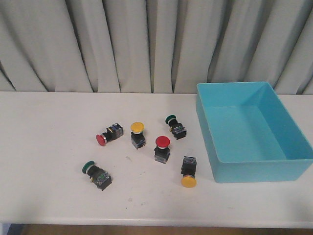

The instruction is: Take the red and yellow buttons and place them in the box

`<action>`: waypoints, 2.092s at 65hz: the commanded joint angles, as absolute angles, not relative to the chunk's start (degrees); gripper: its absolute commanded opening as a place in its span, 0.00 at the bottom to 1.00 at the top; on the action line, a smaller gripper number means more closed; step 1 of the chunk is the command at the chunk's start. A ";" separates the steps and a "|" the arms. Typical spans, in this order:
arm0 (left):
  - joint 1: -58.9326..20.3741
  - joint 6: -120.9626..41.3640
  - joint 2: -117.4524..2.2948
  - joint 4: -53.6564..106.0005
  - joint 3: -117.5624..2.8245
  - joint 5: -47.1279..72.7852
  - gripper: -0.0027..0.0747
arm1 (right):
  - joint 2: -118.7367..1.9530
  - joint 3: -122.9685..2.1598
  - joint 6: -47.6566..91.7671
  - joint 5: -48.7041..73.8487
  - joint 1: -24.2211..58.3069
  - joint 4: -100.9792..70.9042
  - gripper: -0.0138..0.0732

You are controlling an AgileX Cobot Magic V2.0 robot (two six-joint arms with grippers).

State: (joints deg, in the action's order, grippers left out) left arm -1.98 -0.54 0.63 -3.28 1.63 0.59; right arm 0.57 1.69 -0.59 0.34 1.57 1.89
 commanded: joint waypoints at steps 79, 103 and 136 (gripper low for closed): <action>-1.83 6.02 1.31 0.35 -3.99 -0.33 0.03 | 1.03 -6.00 -0.31 4.05 1.25 0.33 0.16; -1.83 5.37 -15.02 0.00 -33.75 20.35 0.03 | -14.12 -30.98 0.00 20.74 1.25 1.91 0.16; -1.83 4.36 -30.12 0.00 -36.06 38.64 0.03 | -32.19 -34.51 0.00 39.46 1.25 1.91 0.16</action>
